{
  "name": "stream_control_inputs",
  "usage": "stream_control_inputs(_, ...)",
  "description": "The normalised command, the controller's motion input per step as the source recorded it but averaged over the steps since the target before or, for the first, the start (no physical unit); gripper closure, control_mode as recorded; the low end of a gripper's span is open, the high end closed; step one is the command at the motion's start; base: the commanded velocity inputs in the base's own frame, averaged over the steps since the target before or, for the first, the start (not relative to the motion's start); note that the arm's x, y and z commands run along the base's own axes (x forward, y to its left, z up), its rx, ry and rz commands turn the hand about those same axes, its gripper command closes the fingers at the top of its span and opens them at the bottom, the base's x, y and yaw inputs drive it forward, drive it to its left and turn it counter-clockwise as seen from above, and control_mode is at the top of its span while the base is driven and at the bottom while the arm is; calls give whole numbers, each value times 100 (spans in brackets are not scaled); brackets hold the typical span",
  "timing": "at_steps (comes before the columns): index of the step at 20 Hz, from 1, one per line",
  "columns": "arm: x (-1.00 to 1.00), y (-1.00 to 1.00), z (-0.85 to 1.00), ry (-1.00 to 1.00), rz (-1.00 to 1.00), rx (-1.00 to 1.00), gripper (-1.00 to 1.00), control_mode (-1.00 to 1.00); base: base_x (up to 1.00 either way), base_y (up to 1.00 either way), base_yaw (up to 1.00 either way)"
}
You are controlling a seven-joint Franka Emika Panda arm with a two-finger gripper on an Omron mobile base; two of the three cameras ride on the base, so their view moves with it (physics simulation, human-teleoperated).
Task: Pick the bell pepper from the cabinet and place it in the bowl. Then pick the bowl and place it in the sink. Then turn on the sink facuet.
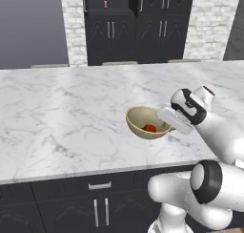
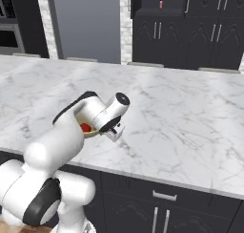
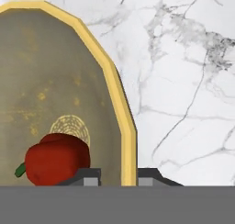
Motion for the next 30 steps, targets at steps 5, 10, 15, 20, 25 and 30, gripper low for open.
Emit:
stream_control_inputs(5,-61,0,100,0,-4,0,100,-100,0,0,0)
stream_control_inputs(10,-64,0,100,-1,-1,0,100,-100,0,0,0)
stream_control_inputs(15,-44,2,100,-14,-3,-1,100,-100,0,0,0)
stream_control_inputs(20,-25,-2,58,-12,0,0,100,-100,0,0,0)
stream_control_inputs(25,-26,-2,5,-4,0,0,100,-100,0,0,0)
stream_control_inputs(30,-40,0,0,-2,0,0,100,-100,0,0,0)
